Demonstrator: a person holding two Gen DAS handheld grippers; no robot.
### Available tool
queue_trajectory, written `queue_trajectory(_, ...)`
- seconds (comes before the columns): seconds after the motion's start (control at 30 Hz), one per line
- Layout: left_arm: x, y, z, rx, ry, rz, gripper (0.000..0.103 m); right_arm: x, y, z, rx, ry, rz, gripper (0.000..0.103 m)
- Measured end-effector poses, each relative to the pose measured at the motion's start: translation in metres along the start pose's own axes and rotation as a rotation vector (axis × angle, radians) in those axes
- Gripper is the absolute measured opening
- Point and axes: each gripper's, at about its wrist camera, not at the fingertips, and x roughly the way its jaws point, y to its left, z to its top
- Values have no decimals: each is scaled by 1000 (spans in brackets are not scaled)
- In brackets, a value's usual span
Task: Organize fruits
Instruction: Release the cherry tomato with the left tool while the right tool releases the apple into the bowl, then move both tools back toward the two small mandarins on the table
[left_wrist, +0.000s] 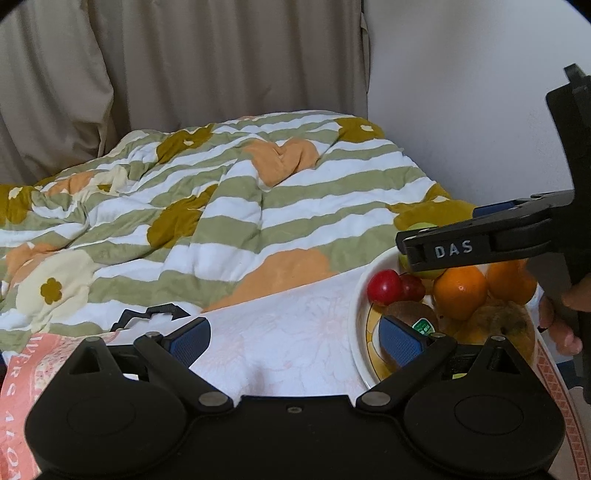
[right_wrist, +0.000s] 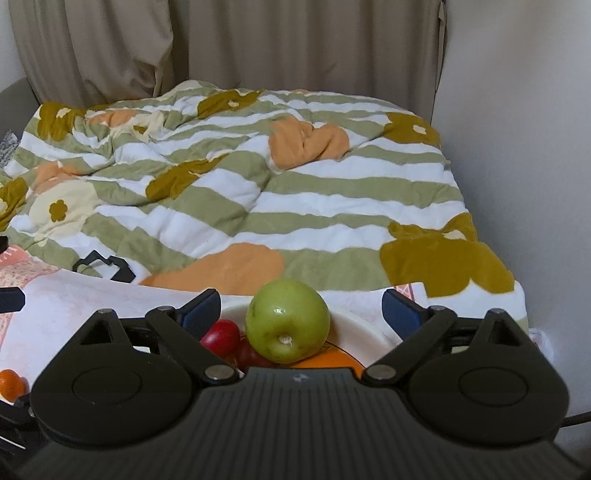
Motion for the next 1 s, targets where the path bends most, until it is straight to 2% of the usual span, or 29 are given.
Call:
queue_trajectory(0.3, -46, -3, -6, -20, -60, 37, 100, -63, -3, 0, 16, -50, 19, 103)
queue_trajectory(0.53, -110, -3, -26, -84, -160, 97, 100, -134, 1, -12, 17, -111, 49, 103)
queue_trajectory(0.7, -150, 4, -48, -123, -201, 139, 101, -177, 17, -25, -41, -148, 55, 103)
queue_trajectory(0.83, -170, 16, -66, -142, -204, 184, 102, -199, 31, -38, -61, -153, 95, 103)
queue_trajectory(1.0, -180, 40, -81, -165, -202, 225, 102, -206, 53, -53, -71, -132, 108, 103)
